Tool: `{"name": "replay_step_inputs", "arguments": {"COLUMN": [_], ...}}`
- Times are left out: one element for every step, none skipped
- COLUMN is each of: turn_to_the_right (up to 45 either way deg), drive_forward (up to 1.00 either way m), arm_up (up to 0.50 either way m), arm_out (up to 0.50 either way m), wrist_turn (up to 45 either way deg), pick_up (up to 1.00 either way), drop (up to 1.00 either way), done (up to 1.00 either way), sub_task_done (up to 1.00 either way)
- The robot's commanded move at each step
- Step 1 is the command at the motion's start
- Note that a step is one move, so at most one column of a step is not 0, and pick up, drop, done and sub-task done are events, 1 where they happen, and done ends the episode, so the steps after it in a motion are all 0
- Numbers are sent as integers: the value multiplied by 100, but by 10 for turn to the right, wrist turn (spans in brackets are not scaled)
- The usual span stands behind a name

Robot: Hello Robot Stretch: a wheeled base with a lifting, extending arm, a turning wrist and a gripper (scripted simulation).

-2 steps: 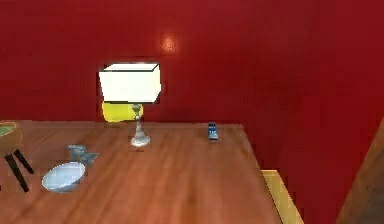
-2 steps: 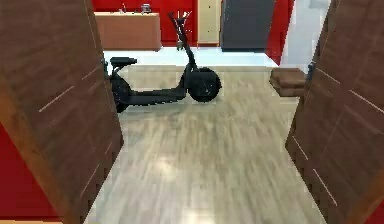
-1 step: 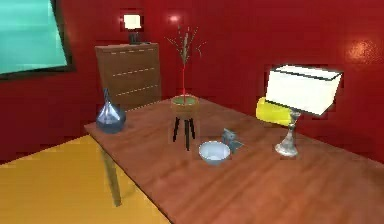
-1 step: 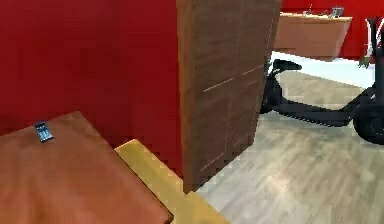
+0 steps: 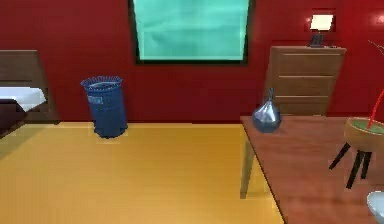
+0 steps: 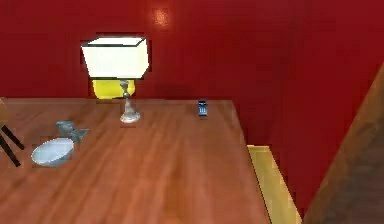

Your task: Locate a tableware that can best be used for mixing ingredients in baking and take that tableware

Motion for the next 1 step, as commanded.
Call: {"name": "replay_step_inputs", "arguments": {"turn_to_the_right": [-330], "drive_forward": [0], "arm_up": [0], "arm_out": [0], "wrist_turn": [0], "pick_up": [0], "drop": [0], "done": [0], "sub_task_done": [0]}}
